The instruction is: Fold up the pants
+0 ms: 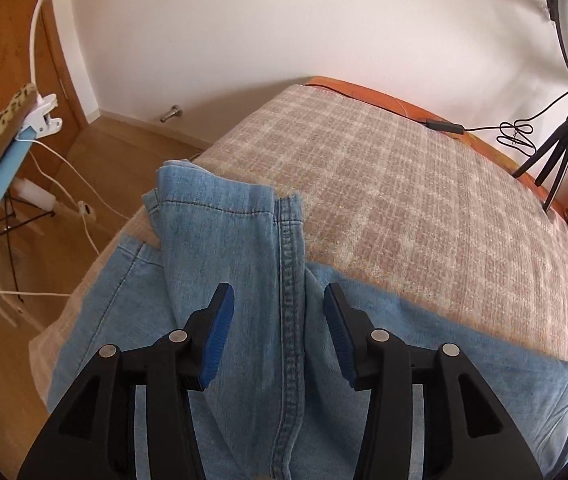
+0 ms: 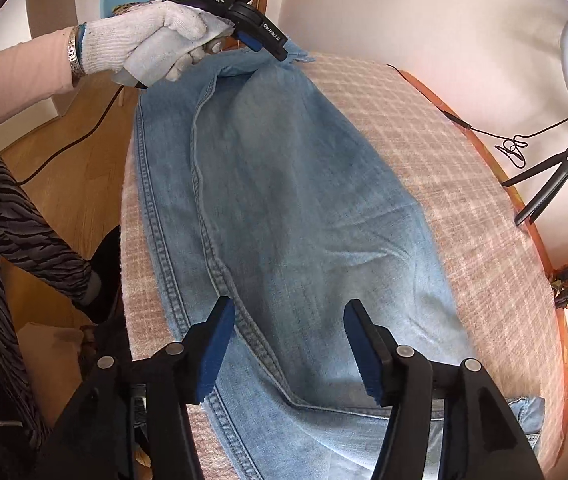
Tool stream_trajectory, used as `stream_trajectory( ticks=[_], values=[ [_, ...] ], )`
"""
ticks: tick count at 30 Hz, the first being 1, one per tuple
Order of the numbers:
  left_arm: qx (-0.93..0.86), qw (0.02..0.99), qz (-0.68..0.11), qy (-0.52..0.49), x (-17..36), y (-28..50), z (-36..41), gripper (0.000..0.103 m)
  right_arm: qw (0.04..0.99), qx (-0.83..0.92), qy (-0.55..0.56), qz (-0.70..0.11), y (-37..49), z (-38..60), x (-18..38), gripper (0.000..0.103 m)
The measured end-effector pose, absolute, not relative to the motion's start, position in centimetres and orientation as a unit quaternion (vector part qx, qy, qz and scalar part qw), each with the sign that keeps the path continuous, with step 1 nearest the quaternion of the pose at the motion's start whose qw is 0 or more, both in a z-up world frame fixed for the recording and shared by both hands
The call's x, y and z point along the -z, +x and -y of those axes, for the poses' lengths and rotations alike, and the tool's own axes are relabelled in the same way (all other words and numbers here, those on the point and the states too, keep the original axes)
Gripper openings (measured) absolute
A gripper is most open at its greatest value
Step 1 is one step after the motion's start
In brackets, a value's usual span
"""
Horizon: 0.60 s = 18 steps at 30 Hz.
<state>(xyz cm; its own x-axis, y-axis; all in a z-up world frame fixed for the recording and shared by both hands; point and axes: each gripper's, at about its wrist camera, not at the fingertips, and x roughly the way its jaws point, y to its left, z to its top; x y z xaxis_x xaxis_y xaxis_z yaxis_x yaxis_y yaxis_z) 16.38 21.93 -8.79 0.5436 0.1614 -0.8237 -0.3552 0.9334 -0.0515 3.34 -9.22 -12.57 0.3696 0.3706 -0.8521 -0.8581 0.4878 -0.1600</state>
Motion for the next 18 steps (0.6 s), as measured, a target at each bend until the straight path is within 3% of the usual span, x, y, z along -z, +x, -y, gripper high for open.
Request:
stream_trajectory(
  ticks=[4, 9, 11, 13, 15, 16, 18],
  values=[
    [-0.159, 0.857, -0.477, -0.115, 10.1, 18.8, -22.8, 0.051, 0.790, -0.378, -0.268, -0.402, 7.7, 7.9, 12.0, 0.079],
    [-0.171, 0.853, -0.487, -0.080, 12.1, 19.5, -22.5, 0.050, 0.801, -0.364, -0.216, -0.423, 13.1, 6.3, 12.4, 0.079],
    [-0.169, 0.858, -0.476, -0.099, 12.1, 19.1, -23.2, 0.040, 0.797, -0.364, -0.212, -0.434, 14.7, 5.4, 13.1, 0.080],
    [-0.164, 0.859, -0.466, -0.134, 11.7, 18.4, -24.4, 0.015, 0.791, -0.363, -0.203, -0.448, 16.1, 4.7, 14.0, 0.080],
    [-0.150, 0.861, -0.453, -0.176, 11.1, 17.5, -25.8, 0.011, 0.785, -0.367, -0.188, -0.463, 17.3, 4.3, 14.7, 0.079],
    [-0.148, 0.864, -0.445, -0.185, 10.6, 16.9, -26.3, 0.011, 0.780, -0.372, -0.181, -0.469, 17.7, 4.1, 15.1, 0.074],
    [-0.147, 0.871, -0.428, -0.190, 9.3, 15.2, -27.0, 0.009, 0.772, -0.380, -0.174, -0.478, 18.0, 3.7, 15.5, 0.048]
  ],
)
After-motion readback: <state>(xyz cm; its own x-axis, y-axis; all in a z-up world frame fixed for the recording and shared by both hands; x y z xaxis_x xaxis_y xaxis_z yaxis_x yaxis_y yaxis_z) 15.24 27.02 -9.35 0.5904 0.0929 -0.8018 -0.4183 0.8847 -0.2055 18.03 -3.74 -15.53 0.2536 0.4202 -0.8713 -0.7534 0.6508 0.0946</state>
